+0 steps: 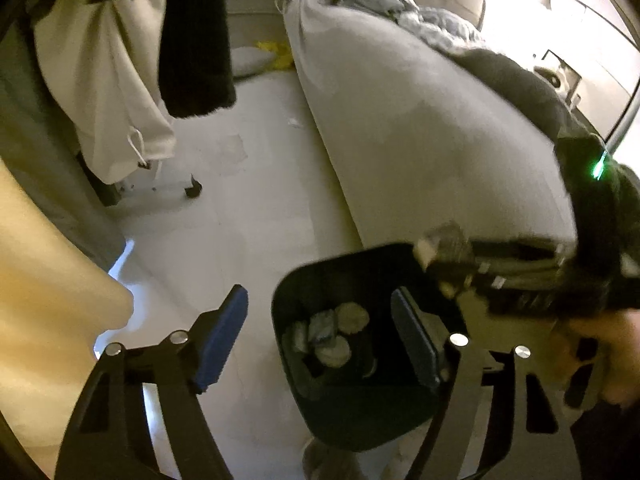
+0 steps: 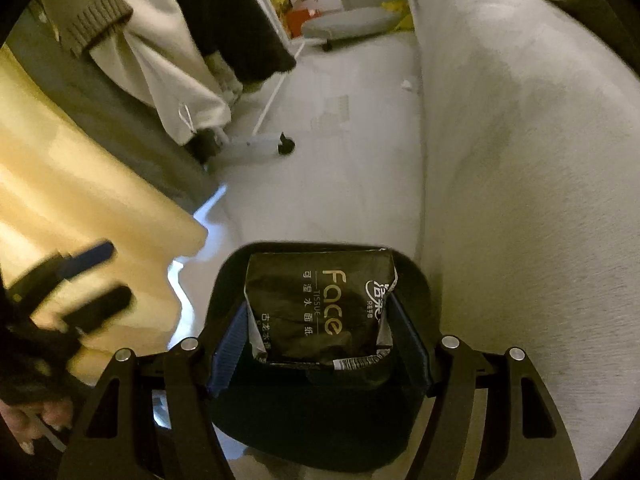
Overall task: Collect trash
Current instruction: 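Open the left gripper to drop the tissue pack while the right gripper drops the black bag, then move both tools from the bin back over the bed toward the bubble wrap and tape roll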
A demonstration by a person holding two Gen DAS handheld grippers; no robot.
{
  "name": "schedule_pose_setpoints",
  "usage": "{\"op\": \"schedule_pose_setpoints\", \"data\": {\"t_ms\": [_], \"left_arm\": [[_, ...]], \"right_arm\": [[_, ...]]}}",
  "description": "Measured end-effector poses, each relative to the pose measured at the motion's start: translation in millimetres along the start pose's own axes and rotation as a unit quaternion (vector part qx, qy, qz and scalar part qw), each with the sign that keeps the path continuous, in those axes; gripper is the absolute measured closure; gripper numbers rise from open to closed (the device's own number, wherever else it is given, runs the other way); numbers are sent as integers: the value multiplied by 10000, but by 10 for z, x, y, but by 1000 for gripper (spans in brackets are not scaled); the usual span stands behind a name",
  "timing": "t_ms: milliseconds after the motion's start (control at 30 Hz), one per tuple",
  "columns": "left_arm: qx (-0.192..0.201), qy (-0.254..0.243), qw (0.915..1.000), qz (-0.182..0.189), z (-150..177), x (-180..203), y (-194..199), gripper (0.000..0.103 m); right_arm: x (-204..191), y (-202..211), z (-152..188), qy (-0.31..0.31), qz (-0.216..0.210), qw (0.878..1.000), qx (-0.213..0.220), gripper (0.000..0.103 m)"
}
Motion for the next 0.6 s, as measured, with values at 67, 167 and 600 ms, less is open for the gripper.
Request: {"op": "schedule_pose_setpoints", "data": {"t_ms": [67, 167, 600], "left_arm": [[118, 80, 9999, 12, -53, -14, 52, 31], [301, 104, 9995, -35, -131, -16, 142, 35], [968, 123, 9951, 186, -495, 184, 476, 38]], "right_arm": [[-34, -66, 48, 75, 36, 9999, -110, 34], [-96, -145, 108, 219, 71, 9994, -252, 34], [-264, -195, 242, 542, 51, 9977, -410, 14]]}}
Point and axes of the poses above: each gripper's, at about its wrist camera, not at the fingertips, and y roughly against the way its jaws point, x to its right, z to its underside, the point moved 9 cm from there along -y, roughly the way its jaws point, and after that the axes turned 1 degree about -z, right-handed, at the moved point
